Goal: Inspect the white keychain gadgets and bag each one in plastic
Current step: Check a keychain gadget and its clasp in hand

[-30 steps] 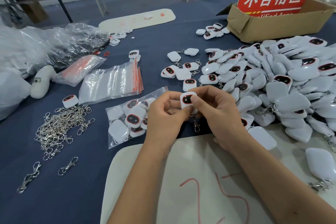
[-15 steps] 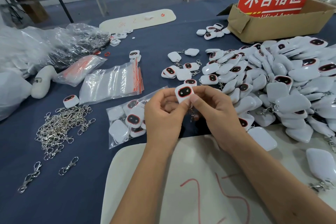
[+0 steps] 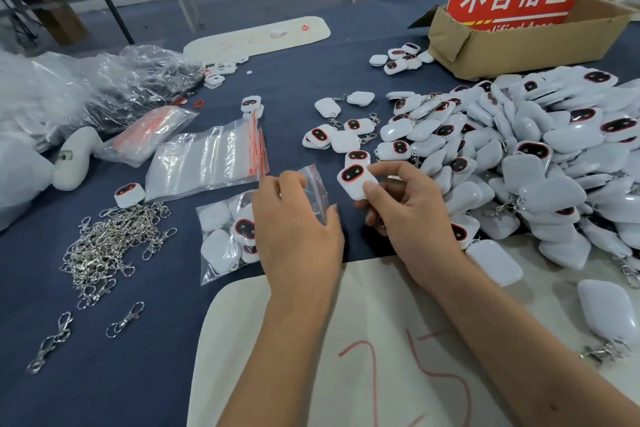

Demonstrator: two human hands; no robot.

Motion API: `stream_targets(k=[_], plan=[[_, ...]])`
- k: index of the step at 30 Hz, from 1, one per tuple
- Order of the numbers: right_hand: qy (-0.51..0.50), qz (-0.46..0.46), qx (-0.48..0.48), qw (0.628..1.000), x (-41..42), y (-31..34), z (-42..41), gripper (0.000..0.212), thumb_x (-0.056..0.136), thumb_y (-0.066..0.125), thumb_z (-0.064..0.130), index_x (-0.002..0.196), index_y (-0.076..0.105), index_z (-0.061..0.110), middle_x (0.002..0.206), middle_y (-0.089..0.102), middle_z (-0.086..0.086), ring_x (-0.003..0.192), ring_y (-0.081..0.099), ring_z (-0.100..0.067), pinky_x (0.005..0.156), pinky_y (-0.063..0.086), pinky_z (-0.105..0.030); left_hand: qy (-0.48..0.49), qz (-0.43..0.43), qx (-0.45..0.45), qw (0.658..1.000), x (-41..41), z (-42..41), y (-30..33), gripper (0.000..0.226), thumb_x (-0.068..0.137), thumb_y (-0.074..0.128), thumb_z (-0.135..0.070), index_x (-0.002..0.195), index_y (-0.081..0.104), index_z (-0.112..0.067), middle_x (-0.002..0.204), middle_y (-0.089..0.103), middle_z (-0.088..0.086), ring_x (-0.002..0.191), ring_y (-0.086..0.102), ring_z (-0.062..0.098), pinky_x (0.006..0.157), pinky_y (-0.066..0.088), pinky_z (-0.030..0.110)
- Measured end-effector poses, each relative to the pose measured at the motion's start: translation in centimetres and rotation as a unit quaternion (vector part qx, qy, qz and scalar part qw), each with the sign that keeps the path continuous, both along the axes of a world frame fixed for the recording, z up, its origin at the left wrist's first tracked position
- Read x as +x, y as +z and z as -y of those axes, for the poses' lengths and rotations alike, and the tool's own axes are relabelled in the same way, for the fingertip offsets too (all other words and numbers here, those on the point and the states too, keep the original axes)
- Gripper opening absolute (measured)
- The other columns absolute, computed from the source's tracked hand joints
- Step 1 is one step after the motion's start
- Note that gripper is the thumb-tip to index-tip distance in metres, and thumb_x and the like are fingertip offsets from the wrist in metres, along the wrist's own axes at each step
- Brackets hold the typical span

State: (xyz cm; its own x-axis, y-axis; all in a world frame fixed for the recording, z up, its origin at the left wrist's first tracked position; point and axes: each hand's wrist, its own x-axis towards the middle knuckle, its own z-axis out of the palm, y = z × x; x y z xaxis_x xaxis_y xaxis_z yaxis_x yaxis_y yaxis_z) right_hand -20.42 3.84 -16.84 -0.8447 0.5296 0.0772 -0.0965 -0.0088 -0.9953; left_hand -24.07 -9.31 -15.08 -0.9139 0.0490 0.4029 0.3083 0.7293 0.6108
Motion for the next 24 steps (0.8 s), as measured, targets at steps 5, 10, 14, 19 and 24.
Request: stream_targets(k=[5,10,14,19,24], plan=[[-0.006,-0.01,0.048,0.999,0.2,0.2,0.2,0.014,0.102,0.062,0.009,0.102,0.073,0.018,0.07,0.069,0.006,0.057,0.059,-0.006,0.057,0.049,-0.018,0.021,0.03,-0.026,0.999,0.0,0.1,0.3,0.021,0.083,0.065,-0.015,0.097,0.051,-0.018,0.1,0.055,0.0,0.092,0.053,0.025,0.073,0.036,0.033],[-0.008,-0.013,0.059,0.998,0.3,0.4,0.3,0.017,0.101,0.063,0.008,0.098,0.072,0.022,0.067,0.067,0.011,0.058,0.06,-0.003,0.056,0.048,-0.016,0.025,0.068,-0.118,0.99,0.2,0.0,0.7,0.016,0.09,0.061,-0.033,0.096,0.056,-0.02,0.098,0.061,0.0,0.093,0.057,0.026,0.072,0.047,0.038],[-0.013,-0.006,0.079,0.997,0.3,0.2,0.3,0.013,0.101,0.064,0.011,0.101,0.072,0.022,0.069,0.067,0.009,0.056,0.06,-0.006,0.058,0.048,-0.019,0.033,0.076,-0.12,0.989,0.0,0.2,0.9,0.011,0.094,0.053,-0.024,0.089,0.062,-0.019,0.09,0.065,0.0,0.085,0.059,0.026,0.068,0.046,0.038],[-0.017,-0.003,0.086,0.996,0.1,0.0,0.2,0.011,0.1,0.066,0.013,0.1,0.071,0.023,0.074,0.069,0.005,0.057,0.062,-0.009,0.06,0.05,-0.025,0.025,0.072,-0.033,0.997,0.0,0.3,1.1,0.016,0.094,0.057,-0.019,0.081,0.065,-0.021,0.079,0.066,-0.004,0.079,0.062,0.022,0.07,0.051,0.04],[0.012,-0.012,0.126,0.992,0.3,0.2,0.4,0.015,0.096,0.069,0.01,0.095,0.075,0.024,0.08,0.076,0.001,0.071,0.068,-0.013,0.066,0.057,-0.028,-0.034,0.008,0.103,0.994,-0.2,0.2,0.8,0.016,0.092,0.067,-0.013,0.078,0.064,-0.02,0.074,0.064,-0.009,0.073,0.06,0.015,0.073,0.05,0.039]])
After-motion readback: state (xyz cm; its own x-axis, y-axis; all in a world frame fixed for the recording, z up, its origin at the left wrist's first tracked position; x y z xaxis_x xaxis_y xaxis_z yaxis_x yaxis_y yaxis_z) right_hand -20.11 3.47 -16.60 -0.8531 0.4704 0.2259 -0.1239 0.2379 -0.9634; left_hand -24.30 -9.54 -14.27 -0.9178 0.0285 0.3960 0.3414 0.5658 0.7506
